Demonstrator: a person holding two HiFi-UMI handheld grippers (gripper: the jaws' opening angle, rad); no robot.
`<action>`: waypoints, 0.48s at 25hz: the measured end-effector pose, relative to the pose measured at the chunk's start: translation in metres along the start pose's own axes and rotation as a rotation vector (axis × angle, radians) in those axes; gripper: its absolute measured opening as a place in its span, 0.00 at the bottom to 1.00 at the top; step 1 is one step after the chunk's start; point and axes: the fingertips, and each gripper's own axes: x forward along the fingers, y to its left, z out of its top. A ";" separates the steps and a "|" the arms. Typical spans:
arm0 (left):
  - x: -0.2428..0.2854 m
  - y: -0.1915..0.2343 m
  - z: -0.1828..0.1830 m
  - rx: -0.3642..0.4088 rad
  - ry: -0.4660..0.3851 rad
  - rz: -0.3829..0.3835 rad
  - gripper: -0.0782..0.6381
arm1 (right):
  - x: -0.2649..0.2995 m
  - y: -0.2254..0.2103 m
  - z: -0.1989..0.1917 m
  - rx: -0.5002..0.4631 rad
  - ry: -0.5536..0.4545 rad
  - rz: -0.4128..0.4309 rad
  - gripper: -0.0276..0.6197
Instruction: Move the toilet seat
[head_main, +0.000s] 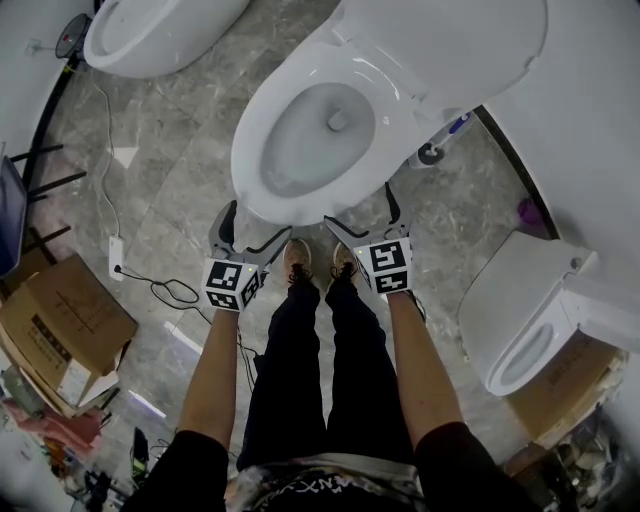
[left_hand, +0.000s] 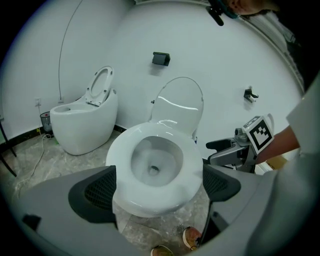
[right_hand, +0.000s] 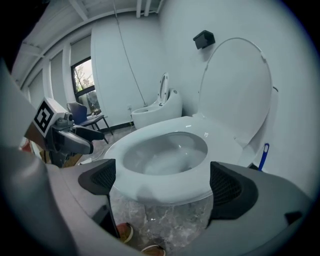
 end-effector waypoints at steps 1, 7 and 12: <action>0.001 0.003 -0.003 -0.027 -0.002 0.009 0.84 | 0.002 -0.002 -0.004 0.037 0.000 0.000 0.94; -0.001 0.032 -0.028 -0.366 -0.049 0.108 0.84 | 0.011 -0.015 -0.032 0.389 -0.016 -0.004 0.92; 0.005 0.038 -0.050 -0.588 -0.070 0.130 0.84 | 0.021 -0.019 -0.054 0.606 -0.013 0.004 0.86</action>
